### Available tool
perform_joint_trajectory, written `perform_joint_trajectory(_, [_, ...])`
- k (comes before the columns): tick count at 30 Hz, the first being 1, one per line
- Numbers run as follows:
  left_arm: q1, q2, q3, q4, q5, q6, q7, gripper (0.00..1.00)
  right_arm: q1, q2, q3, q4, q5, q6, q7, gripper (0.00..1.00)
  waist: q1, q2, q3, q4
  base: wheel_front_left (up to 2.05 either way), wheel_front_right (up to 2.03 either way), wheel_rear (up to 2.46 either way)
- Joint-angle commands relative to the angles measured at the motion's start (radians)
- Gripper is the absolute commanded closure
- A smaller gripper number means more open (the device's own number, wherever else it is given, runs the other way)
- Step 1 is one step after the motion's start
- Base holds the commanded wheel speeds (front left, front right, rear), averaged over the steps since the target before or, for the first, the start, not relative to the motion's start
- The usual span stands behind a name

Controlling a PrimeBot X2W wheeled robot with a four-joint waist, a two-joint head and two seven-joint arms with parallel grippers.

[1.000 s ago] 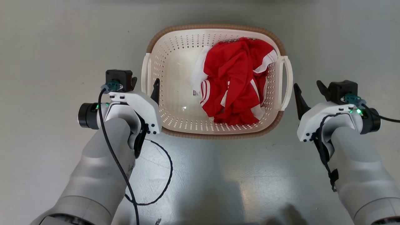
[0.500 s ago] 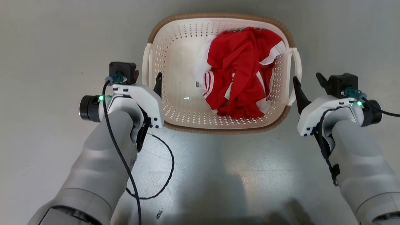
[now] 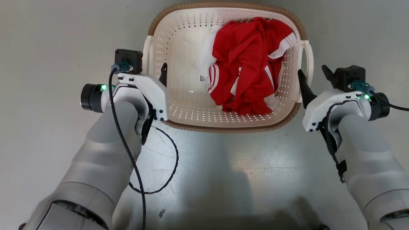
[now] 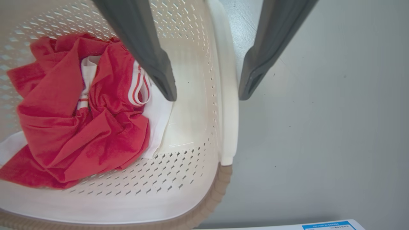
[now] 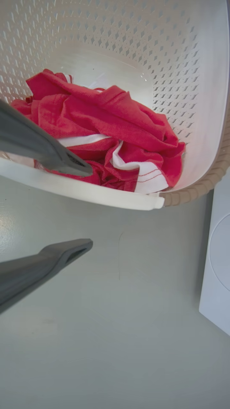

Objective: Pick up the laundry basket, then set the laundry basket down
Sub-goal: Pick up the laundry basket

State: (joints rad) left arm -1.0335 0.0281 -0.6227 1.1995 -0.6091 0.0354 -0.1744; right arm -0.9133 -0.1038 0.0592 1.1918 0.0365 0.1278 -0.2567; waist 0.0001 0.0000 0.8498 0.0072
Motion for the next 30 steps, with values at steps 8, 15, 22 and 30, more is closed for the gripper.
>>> perform_joint_trajectory(8, [-0.032,0.022,-0.022,0.003,-0.026,0.023,0.009,0.0,0.012,0.027,0.035,-0.011,0.025,0.003,-0.005,0.0,-0.0001,0.0,0.027,-0.004,0.0,0.0,0.0])
perform_joint_trajectory(15, [-0.047,0.022,-0.056,0.009,-0.04,0.028,0.023,0.0,-0.001,0.03,0.039,0.004,0.047,0.003,-0.005,0.0,-0.0001,0.0,0.045,-0.005,0.0,0.0,0.0])
perform_joint_trajectory(22, [-0.06,0.022,-0.09,0.015,-0.054,0.036,0.045,0.0,-0.023,0.037,0.057,0.048,0.078,0.003,-0.005,0.01,-0.0001,0.0,0.053,-0.005,0.0,0.0,0.0])
perform_joint_trajectory(30, [-0.065,0.022,-0.116,0.015,-0.08,0.039,0.056,0.0,-0.041,0.043,0.075,0.071,0.099,0.003,-0.005,0.01,-0.0001,0.0,0.054,-0.005,0.0,0.0,0.0])
